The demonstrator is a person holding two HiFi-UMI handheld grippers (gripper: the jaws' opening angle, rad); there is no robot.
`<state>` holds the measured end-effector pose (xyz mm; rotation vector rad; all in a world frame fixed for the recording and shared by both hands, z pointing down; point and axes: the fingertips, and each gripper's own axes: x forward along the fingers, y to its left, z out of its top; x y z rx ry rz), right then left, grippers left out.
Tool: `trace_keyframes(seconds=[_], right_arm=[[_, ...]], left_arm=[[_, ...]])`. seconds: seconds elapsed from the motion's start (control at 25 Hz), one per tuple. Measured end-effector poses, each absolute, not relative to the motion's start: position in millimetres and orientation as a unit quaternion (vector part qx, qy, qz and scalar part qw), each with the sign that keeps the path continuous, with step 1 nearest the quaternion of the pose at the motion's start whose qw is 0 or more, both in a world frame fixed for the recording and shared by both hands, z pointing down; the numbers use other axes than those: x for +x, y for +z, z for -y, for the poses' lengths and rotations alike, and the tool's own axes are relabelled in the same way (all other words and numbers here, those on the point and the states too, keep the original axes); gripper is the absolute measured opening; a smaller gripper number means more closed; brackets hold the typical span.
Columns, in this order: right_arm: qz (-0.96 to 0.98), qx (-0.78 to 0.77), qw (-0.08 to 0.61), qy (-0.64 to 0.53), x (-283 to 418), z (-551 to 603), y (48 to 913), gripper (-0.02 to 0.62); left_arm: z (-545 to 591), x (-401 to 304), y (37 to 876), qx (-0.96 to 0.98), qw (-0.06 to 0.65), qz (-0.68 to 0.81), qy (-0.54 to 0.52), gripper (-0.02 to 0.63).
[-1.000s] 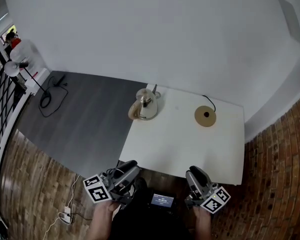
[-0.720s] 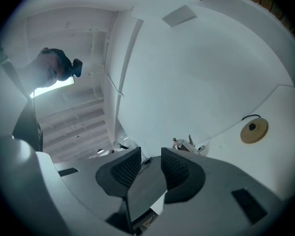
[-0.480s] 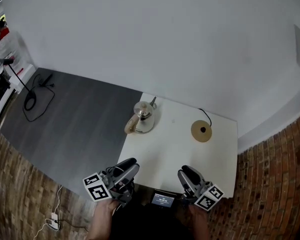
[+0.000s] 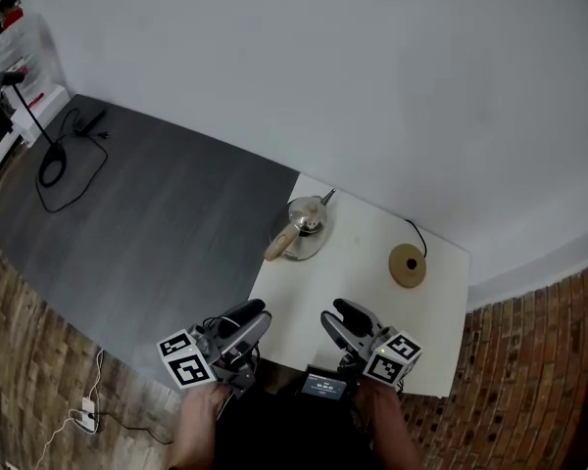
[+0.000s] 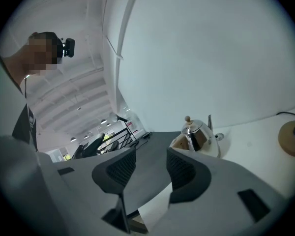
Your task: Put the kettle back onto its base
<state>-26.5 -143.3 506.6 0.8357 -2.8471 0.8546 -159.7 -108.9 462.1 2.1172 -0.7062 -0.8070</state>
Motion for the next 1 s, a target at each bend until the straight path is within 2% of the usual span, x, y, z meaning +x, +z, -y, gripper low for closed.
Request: trace_keyframes(seconds=[0.32,0.64,1.0], right_arm=[[0.92,0.226,0.092,0.308,-77,208,560,0.183],[0.883,0.249,0.133,0.376,-130,265,636,0.215],[0.882,0.262,0.119,0.372,-156,284,646,0.216]], left_arm=[[106,-192,455,0.819,0.333,0.326,-0.335,0.17],[73,-225,454,0.788,0.31,0.403,-0.347,0.17],[53,-236,442,0.781,0.284,0.442,-0.338,0.17]])
